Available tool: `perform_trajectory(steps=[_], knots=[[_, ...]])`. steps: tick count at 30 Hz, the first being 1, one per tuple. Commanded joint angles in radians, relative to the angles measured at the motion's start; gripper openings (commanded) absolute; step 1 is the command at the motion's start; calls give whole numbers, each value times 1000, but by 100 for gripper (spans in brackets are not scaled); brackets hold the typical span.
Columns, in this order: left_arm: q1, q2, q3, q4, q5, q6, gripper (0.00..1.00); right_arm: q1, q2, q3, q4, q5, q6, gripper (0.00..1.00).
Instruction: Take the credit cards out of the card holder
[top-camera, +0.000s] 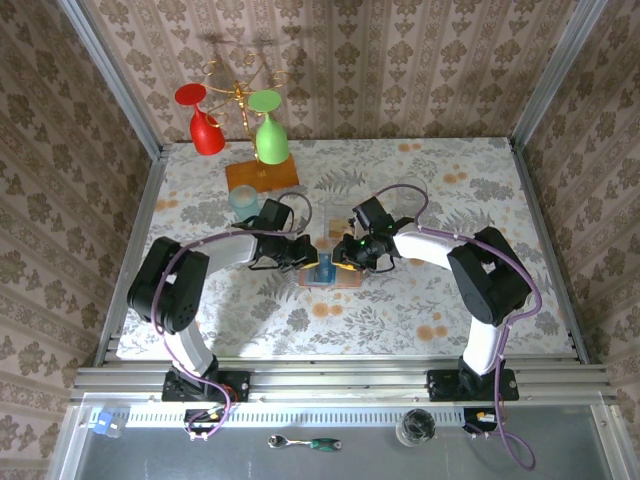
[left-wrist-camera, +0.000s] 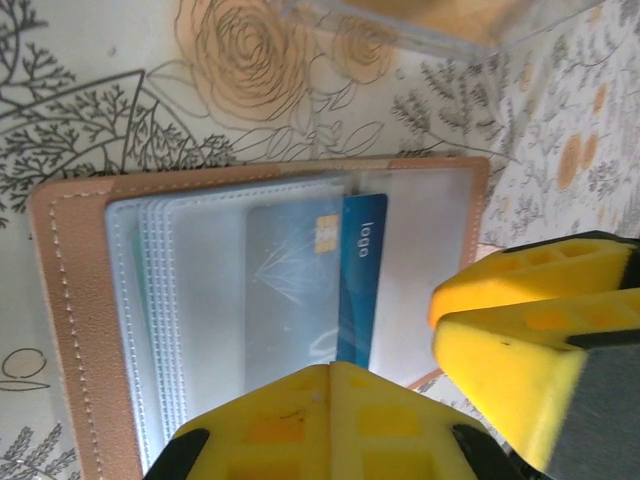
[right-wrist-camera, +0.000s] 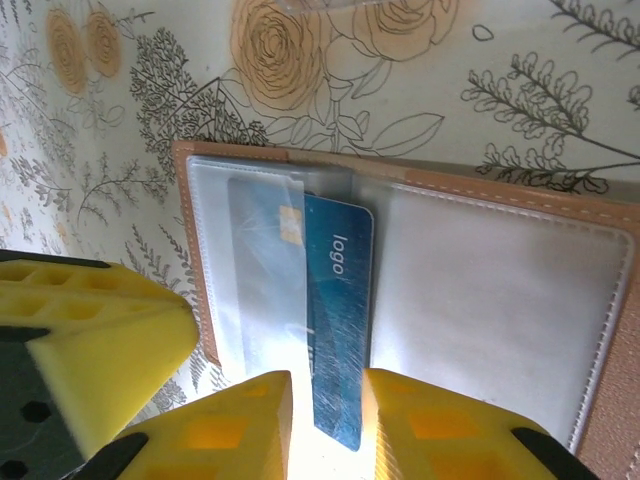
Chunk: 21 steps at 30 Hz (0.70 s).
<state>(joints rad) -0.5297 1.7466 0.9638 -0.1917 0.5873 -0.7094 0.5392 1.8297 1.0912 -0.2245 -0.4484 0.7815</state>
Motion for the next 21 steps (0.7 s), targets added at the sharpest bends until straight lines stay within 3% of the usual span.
perform_trajectory(steps=[1,21], knots=[[0,34,13,-36,-15,30,0,-2,-2,-7,13,-8,2,26],[2,8,-2,-41,-54,31,1,-4,51,-2,43,-44,14,27]])
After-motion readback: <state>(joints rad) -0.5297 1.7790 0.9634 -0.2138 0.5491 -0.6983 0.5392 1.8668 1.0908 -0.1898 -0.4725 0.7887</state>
